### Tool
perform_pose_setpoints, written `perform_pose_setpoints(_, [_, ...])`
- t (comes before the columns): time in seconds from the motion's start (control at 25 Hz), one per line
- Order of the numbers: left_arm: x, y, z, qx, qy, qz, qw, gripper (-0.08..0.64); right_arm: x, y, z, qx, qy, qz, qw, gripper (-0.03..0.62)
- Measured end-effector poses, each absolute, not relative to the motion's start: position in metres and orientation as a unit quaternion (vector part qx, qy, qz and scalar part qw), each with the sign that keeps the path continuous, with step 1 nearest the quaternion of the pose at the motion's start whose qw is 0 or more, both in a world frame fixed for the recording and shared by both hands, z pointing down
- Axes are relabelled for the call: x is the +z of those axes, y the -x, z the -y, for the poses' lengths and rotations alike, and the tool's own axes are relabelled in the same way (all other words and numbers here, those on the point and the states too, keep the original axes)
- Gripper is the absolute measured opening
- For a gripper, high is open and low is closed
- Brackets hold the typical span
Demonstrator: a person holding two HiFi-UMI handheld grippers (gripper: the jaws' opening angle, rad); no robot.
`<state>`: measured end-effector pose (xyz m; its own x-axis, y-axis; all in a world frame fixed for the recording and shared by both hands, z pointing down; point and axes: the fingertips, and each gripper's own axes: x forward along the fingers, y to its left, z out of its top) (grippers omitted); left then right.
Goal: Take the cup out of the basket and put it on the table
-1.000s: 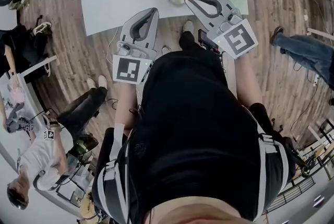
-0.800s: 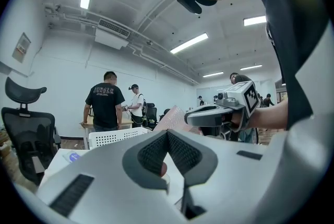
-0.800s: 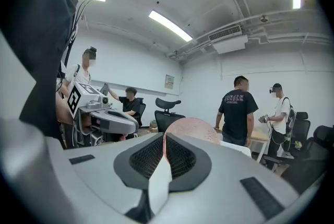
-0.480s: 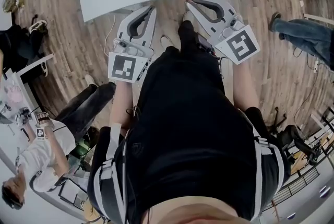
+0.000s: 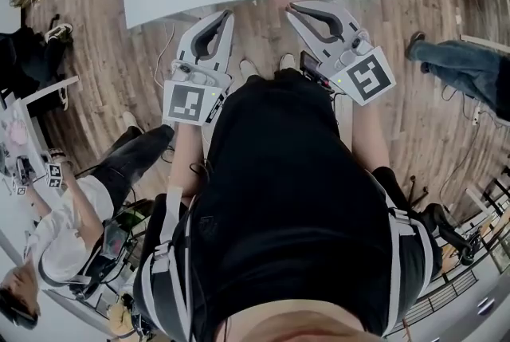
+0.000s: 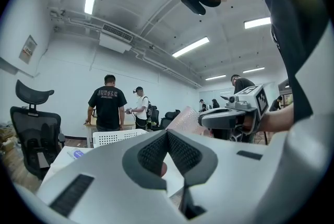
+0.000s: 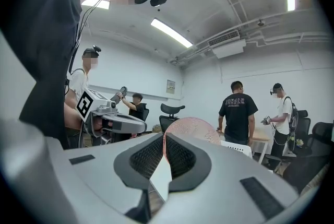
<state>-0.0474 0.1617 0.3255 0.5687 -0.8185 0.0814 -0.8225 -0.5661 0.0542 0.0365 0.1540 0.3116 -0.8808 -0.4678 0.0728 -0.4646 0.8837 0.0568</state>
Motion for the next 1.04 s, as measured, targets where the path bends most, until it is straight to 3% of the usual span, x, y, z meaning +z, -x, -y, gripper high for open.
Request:
perform_pose_setpoints(0.48, [0.319, 0.017, -0.158, 0.019, -0.881, 0.471, 0.042, 0.017, 0.314, -0.064, -0.154, -0.004, -0.232, 0.972, 0.042, 0.029])
perform_pose_setpoints(1.04, [0.328, 0.038, -0.163, 0.023, -0.872, 0.487, 0.049, 0.017, 0.320, -0.052, -0.157, 0.007, -0.228, 0.973, 0.044, 0.029])
